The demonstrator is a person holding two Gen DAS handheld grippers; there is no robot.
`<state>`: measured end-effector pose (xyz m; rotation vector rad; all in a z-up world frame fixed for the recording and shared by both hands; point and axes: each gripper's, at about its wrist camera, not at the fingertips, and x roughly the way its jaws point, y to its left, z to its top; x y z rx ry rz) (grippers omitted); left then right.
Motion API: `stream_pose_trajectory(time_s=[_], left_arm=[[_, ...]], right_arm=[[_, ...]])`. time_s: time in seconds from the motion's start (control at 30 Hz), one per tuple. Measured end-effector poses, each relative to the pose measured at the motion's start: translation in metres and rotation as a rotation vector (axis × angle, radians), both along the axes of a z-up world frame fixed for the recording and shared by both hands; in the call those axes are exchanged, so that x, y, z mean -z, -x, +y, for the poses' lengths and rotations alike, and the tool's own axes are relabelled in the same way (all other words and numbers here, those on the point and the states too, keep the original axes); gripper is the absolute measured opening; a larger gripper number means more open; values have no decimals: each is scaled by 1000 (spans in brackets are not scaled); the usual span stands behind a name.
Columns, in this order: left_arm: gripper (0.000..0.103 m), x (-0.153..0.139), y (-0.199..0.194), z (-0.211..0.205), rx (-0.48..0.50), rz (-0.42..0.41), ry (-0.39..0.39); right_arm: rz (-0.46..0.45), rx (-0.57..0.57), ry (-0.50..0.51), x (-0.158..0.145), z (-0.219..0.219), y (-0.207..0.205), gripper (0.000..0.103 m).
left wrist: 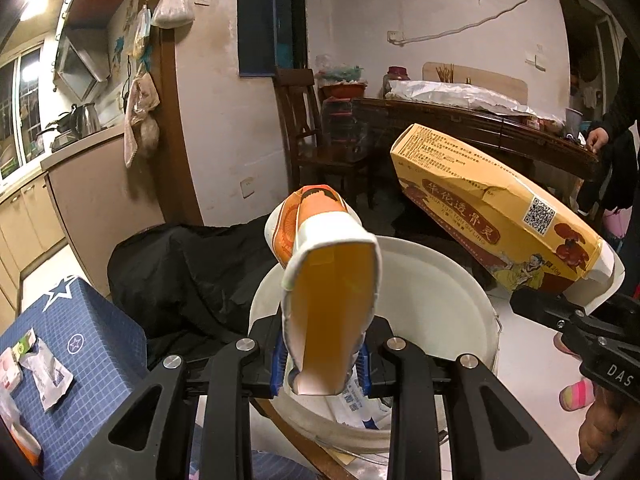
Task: Collect trash
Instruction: 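Carry the paper cup and snack box over the white bucket with both grippers, then open both grippers to drop the snack box and paper cup into the bucket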
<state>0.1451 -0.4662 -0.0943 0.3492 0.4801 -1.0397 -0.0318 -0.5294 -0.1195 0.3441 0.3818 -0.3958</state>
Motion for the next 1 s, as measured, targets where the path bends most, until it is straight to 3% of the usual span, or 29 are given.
stream_pose_trajectory(time_s=[1.0], left_arm=[[30,16,-14,-22,14,-5,-45]], right_arm=[[73,10,-3,-2,-13,-27,18]])
